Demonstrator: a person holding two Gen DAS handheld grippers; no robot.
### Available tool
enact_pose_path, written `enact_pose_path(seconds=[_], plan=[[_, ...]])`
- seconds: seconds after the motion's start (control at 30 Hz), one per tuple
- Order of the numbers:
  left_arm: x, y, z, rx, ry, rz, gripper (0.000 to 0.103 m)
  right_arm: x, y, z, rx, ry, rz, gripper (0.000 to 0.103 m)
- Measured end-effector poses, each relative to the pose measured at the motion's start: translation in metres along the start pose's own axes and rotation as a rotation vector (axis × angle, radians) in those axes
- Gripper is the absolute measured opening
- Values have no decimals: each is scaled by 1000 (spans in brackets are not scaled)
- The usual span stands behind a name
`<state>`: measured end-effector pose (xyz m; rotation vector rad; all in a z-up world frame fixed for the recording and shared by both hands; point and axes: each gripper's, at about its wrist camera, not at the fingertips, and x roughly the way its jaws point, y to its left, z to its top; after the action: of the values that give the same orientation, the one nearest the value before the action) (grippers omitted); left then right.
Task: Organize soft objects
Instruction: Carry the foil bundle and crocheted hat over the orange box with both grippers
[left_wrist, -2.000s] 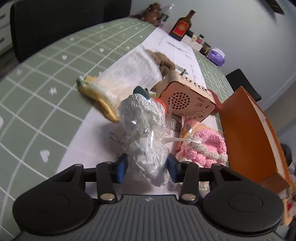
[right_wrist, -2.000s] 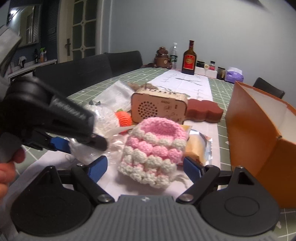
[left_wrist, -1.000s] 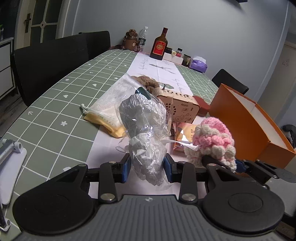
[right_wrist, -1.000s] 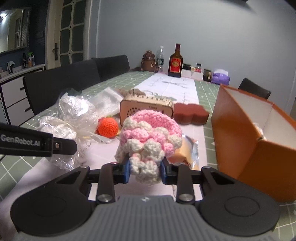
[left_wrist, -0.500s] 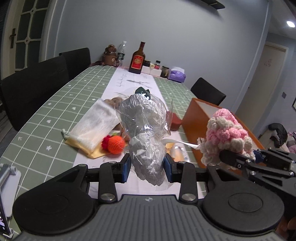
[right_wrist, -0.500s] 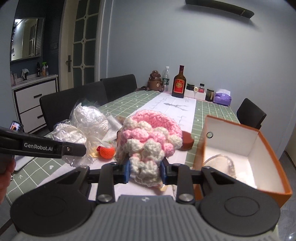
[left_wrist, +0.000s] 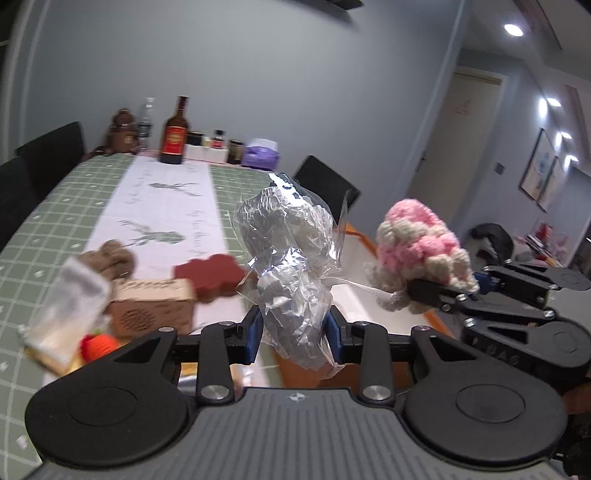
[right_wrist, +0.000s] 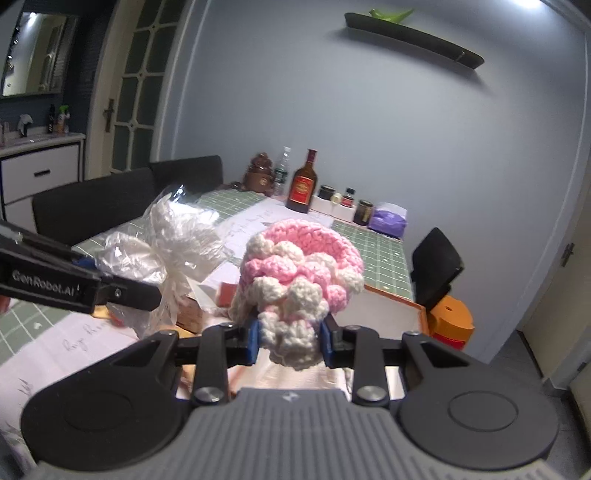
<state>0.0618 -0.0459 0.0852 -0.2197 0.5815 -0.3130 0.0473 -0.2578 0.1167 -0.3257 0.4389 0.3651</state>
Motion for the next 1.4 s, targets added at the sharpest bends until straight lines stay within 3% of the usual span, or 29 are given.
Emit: enact_pose_path(seconds=[0.23, 0.5, 0.77, 1.07, 1.4], plan=[[62, -46, 26, 91, 68, -52, 39, 30, -47, -2, -21, 128, -51, 31], [134, -66, 27, 152, 205, -7, 39, 89, -84, -18, -32, 265, -93, 31], [191, -70, 23, 229, 314, 50, 39, 154, -106, -32, -19, 379, -58, 31], [226, -72, 10, 307, 368, 104, 39, 200, -114, -47, -40, 450, -20, 32], [240, -78, 2, 367, 392, 146, 39, 219, -109, -60, -110, 474, -5, 37]])
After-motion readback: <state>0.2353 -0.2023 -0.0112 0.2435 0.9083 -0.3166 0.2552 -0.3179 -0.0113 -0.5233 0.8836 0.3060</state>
